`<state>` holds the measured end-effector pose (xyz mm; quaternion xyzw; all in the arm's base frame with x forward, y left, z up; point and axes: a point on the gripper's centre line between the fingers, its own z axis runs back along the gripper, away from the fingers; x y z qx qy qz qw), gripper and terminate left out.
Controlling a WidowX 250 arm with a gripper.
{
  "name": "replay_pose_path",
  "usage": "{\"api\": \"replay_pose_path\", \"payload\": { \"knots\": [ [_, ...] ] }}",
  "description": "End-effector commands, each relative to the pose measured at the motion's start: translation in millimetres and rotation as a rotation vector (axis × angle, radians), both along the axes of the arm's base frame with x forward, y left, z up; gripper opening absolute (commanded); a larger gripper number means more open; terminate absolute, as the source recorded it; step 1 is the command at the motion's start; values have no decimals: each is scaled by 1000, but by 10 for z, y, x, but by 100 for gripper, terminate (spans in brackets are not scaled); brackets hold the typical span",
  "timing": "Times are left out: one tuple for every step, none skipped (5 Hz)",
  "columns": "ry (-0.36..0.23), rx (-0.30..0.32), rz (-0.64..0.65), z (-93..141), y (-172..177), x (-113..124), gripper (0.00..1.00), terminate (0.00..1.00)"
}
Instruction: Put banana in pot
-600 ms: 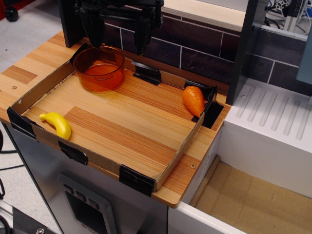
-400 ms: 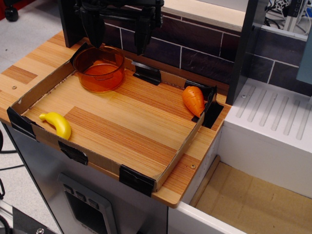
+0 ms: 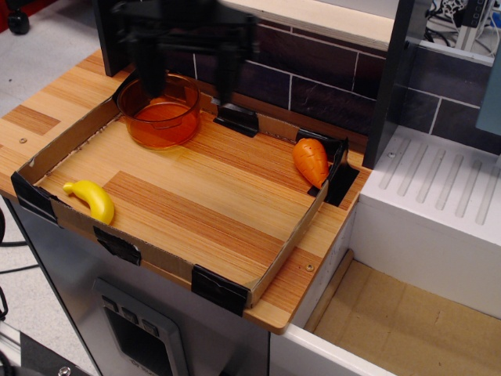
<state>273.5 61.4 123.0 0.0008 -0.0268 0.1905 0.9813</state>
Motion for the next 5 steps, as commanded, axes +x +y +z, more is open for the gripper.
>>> {"api": "replay_pose_path", "payload": {
  "knots": [
    [-113,-75,178,-132,403,-103,100,0],
    [-164,-98,281,-340,587,-150,100,0],
    [-162,-114,393,-511,721,-159,100,0],
    [-132,-95,478,-651,786,-195,100,0],
    [-93,-65,534,-755,813,-233,100,0]
  ]
}}
